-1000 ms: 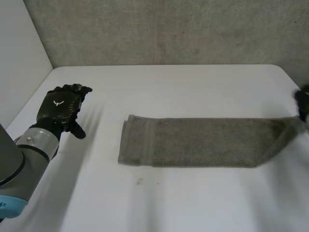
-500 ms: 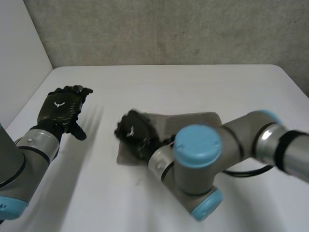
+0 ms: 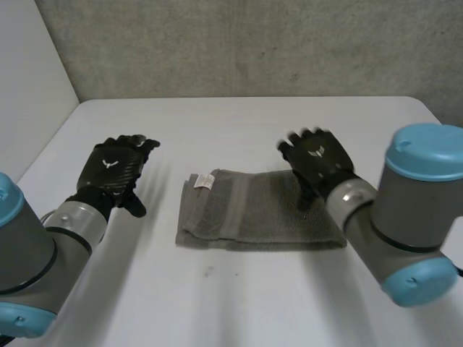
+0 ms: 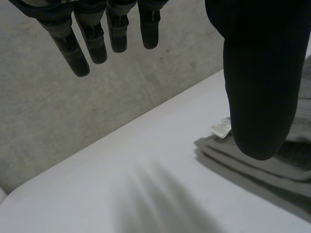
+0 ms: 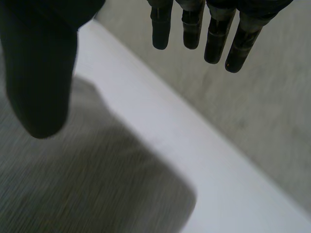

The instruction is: Fold the laundry

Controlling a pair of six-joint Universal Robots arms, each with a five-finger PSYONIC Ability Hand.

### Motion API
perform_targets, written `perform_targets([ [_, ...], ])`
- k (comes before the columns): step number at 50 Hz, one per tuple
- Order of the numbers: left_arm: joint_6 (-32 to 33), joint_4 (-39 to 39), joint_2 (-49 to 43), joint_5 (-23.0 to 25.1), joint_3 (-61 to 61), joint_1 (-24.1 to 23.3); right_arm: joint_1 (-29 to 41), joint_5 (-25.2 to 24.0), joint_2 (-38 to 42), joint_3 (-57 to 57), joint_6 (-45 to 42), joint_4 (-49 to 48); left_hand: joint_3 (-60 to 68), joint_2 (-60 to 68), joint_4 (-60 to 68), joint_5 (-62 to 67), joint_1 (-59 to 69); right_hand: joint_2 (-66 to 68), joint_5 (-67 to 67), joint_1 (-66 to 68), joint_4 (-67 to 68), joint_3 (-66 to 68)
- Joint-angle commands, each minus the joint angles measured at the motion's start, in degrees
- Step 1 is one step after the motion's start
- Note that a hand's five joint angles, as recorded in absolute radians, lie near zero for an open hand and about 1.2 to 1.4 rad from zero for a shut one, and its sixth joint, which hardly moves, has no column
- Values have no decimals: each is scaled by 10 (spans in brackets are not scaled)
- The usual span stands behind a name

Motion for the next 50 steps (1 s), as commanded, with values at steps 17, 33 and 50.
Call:
perform_targets([
  [17, 0, -1, -11, -2, -3, -20, -106, -27, -4, 169, 16, -115, 7, 9, 9, 4, 4, 670, 667, 679, 666, 680],
  [33, -3, -1, 3, -4, -4, -15, 107, -37, 54, -22, 11, -111, 5, 7, 7, 3, 2, 670, 667, 679, 666, 680],
  [50, -10, -2, 35, -5, 5, -5, 216, -72, 181, -124, -7, -70, -10, -8, -8, -12, -13, 199, 197, 209, 195, 210],
])
